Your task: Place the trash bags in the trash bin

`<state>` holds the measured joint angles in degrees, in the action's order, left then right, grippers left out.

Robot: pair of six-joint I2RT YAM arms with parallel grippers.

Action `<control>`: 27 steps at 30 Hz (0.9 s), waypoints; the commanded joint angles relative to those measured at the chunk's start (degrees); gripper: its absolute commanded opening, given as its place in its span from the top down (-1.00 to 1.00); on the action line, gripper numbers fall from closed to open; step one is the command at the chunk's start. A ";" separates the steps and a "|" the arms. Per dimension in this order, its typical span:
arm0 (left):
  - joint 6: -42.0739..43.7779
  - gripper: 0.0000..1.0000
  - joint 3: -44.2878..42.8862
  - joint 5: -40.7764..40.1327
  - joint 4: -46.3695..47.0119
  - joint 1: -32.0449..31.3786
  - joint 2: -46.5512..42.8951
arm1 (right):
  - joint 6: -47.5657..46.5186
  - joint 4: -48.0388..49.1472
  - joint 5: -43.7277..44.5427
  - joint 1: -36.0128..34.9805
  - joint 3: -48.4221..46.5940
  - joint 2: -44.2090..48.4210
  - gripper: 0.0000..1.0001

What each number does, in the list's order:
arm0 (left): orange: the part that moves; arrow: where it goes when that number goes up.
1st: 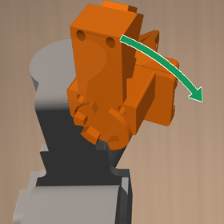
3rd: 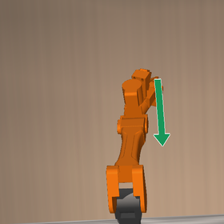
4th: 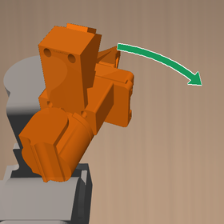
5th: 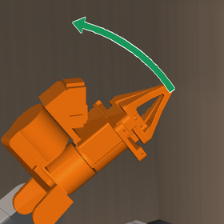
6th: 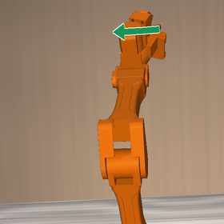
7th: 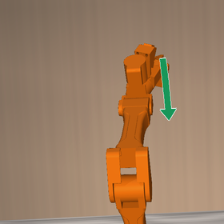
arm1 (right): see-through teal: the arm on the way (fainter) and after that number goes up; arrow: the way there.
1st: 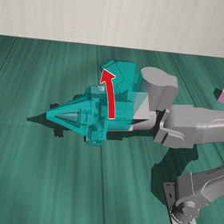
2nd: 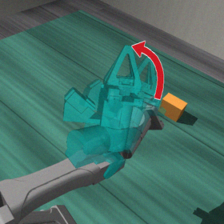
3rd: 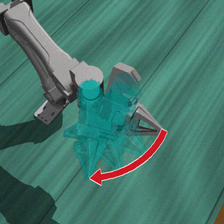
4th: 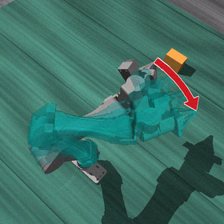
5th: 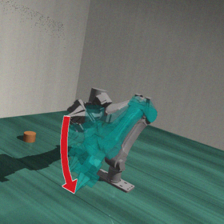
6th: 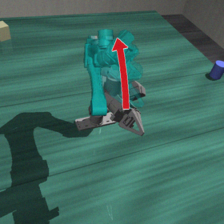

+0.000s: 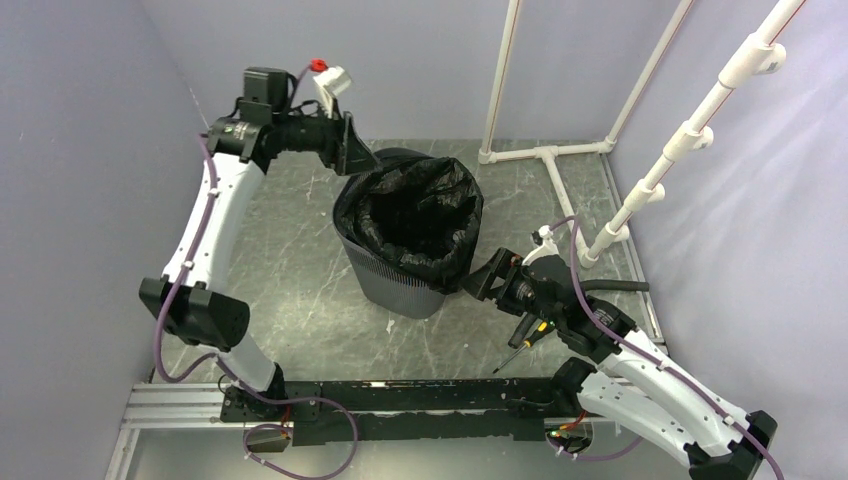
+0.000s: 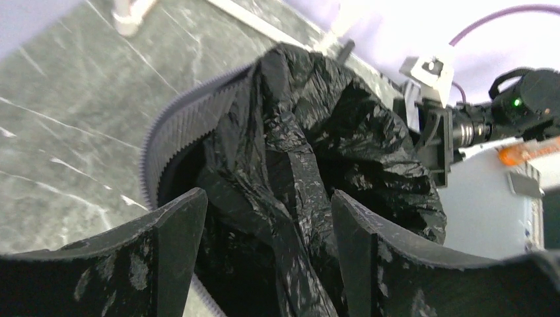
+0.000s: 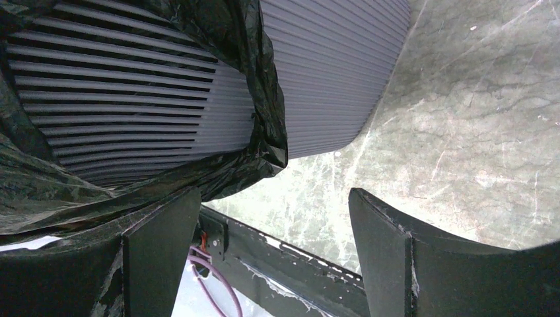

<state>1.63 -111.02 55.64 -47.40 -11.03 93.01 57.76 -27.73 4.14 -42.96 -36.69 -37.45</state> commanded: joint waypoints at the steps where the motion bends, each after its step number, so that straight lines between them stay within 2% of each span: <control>1: 6.37 -0.47 -2.61 0.23 -6.95 -3.54 1.79 | 0.82 2.28 0.15 -0.02 -1.56 0.72 -0.74; 10: 4.72 -0.31 -2.15 2.53 -4.19 -4.09 3.52 | 0.98 1.72 0.56 -0.02 -0.98 1.63 -0.74; 15: 4.09 0.03 -2.51 5.19 -5.06 -4.07 5.20 | 1.42 3.51 0.53 -0.02 0.59 2.19 -0.74; 16: 3.79 0.12 -2.46 5.56 -4.84 -4.09 5.28 | 1.44 4.10 0.52 -0.02 0.85 2.28 -0.74; 18: 2.75 0.43 -2.03 5.22 -3.74 -4.08 4.98 | 1.69 4.78 0.75 0.01 1.03 2.14 -0.74; 19: 2.15 0.49 -1.78 4.60 -3.02 -4.01 4.66 | 1.92 4.97 1.16 0.05 1.07 1.92 -0.74; 22: -0.54 0.64 0.18 2.89 0.71 -3.96 2.49 | 2.58 6.53 2.08 0.35 1.39 1.38 -0.72; 27: -4.89 0.71 3.76 -0.10 5.01 -3.34 -2.05 | 3.99 12.65 -1.04 2.78 2.90 0.33 -0.69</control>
<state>0.86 -108.92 57.14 -47.88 -15.00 96.62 60.18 -22.98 4.40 -41.95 -35.20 -36.51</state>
